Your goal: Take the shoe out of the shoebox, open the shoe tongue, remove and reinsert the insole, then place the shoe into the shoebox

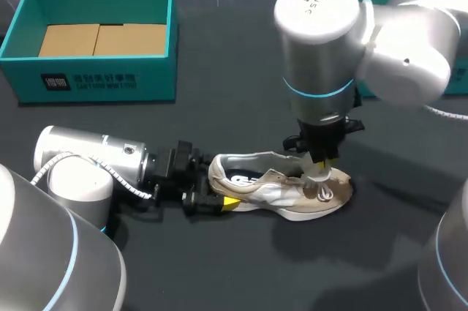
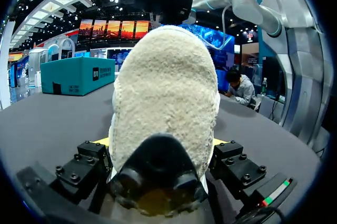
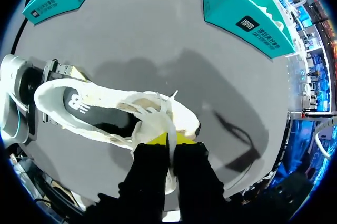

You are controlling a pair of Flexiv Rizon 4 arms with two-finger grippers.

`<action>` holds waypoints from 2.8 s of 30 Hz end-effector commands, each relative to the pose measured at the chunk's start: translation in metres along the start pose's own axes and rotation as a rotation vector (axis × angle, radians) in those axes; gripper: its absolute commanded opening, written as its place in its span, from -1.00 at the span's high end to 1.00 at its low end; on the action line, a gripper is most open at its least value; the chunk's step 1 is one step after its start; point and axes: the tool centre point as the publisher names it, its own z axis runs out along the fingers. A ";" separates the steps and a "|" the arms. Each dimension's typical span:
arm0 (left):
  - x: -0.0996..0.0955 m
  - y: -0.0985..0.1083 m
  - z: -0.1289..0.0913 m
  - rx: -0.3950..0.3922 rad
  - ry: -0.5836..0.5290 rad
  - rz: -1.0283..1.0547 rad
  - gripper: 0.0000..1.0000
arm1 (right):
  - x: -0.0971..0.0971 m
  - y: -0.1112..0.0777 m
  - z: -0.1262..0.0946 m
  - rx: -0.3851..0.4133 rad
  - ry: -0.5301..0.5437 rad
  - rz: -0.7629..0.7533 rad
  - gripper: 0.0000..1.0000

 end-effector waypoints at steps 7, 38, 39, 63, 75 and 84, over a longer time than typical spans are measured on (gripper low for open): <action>0.000 0.003 0.003 -0.002 -0.002 0.000 1.00 | -0.020 0.000 0.027 -0.014 0.191 0.001 0.89; 0.000 0.003 0.003 -0.002 -0.002 0.000 1.00 | -0.051 -0.004 0.034 0.074 -0.053 0.179 0.20; 0.000 0.003 0.003 -0.002 -0.002 0.000 1.00 | -0.053 -0.003 0.029 0.075 -0.070 0.181 0.19; 0.000 0.003 0.003 -0.002 -0.002 0.000 1.00 | -0.039 0.032 -0.108 -0.090 -0.208 -0.241 0.10; 0.000 0.003 0.003 -0.002 -0.002 0.000 1.00 | 0.009 0.048 -0.129 -0.141 0.024 -0.709 0.11; 0.000 0.003 0.003 -0.002 -0.002 0.000 1.00 | 0.032 0.040 -0.125 -0.129 0.186 -0.900 0.13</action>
